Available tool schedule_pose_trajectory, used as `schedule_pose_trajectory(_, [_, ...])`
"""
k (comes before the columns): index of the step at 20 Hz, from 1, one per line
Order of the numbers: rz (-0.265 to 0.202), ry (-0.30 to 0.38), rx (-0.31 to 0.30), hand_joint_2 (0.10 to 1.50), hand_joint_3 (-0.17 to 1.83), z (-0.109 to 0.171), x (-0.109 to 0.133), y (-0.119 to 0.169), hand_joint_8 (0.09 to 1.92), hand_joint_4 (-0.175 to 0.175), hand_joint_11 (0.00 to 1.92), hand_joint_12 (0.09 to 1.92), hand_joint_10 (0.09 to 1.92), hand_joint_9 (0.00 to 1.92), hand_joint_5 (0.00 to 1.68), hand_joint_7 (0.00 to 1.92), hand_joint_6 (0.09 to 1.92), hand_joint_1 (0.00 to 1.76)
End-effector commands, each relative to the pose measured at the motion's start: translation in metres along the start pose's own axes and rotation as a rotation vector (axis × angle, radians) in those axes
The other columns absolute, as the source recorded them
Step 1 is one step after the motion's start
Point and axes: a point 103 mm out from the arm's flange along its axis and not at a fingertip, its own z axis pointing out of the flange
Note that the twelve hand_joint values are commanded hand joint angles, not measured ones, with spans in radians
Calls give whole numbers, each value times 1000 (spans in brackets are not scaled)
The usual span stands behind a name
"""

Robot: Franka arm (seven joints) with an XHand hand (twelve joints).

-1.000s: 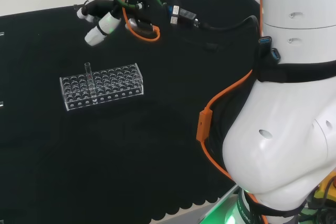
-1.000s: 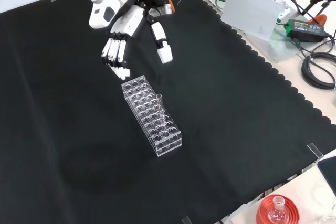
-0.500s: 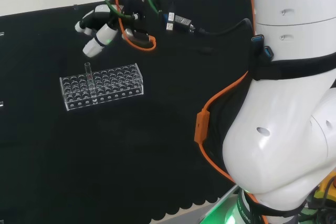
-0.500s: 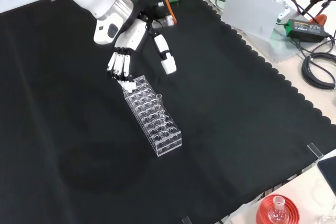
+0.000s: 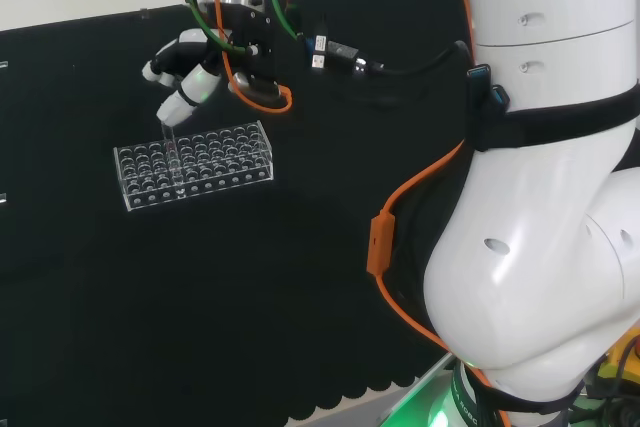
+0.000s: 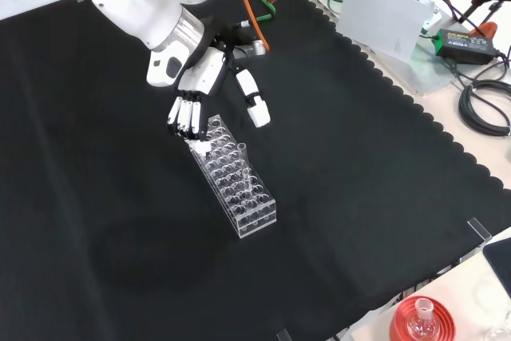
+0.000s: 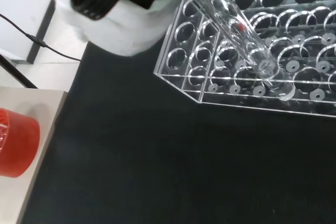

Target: Pick up the test tube.

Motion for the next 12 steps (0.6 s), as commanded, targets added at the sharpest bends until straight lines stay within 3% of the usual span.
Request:
schedule_pose_trajectory(1, [8,8,6,598,683,7,-7,6,879,-5,0,1565,953,293,436,301,264,1027])
schedule_pose_trajectory(6, [12,22,16,598,687,16,-12,11,882,-8,0,1566,954,303,458,317,288,1035])
schedule_pose_trajectory(12, [9,35,30,592,701,29,-13,17,874,-14,7,1567,944,318,428,339,504,1043])
